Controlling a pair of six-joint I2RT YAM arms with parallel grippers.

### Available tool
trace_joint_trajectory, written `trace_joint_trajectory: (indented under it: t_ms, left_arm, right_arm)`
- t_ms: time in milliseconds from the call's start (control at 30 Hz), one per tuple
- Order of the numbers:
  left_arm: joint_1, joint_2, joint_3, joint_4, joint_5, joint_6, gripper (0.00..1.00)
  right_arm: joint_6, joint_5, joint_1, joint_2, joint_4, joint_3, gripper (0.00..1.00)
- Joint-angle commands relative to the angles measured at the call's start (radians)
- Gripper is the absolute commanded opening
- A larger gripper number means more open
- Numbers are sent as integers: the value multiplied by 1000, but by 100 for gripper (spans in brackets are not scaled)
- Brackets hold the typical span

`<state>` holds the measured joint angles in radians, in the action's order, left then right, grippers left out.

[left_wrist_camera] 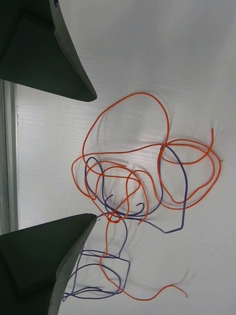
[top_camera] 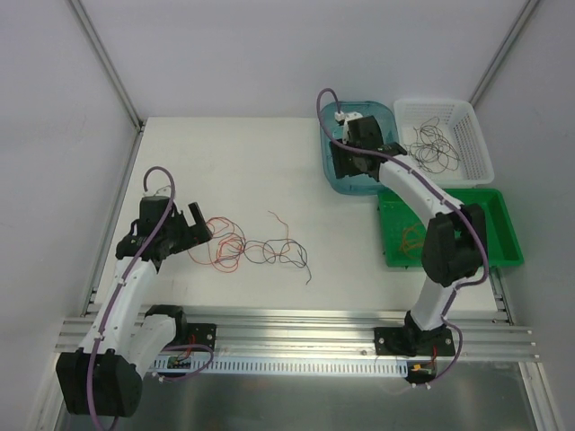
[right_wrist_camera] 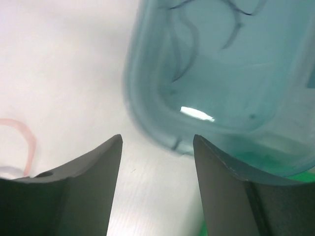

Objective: Untangle the cables

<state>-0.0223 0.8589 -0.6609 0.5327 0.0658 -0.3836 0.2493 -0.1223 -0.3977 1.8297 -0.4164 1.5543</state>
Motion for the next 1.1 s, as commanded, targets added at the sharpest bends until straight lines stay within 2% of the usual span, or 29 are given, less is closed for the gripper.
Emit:
trace_joint_trajectory:
  t_ms: [0,100,233,433,633,767,833,933,1067]
  left_arm:
    - [1,32,-12,-40,132,32,99]
    - [-1,64,-9,-49,193,35,99]
    - [-11,109,-6,-59,249,34,99]
    - [-56,204,-12,-57,267,14,98]
    - [-113,238,-16,-53,174,-84,91]
    - [-229,288,-17,-56,24,-187,88]
    - [-254,328,-31,-59,-23,-234,87]
    - [-265,368,-29,-77,-87,-277,83]
    - [-263,426,-31,-97,-149,-301,76]
  right_arm:
    - [-47,171,-84,-199,-11,-60,63]
    - [-65,254,-153,-271,-41,-150,63]
    - [-85,442,-294,-290,-56,-233,63]
    - [8,490,-458,-195,-113,-261,60]
    - [87,469,-523,-57,-130,-220,54]
    - [120,434,-555,16,-139,-168,48]
    - [133,399,-563,39,-133,-158,46]
    - [136,392,-567,51,-122,-154,37]
    - [130,369,-576,19,-105,-183,13]
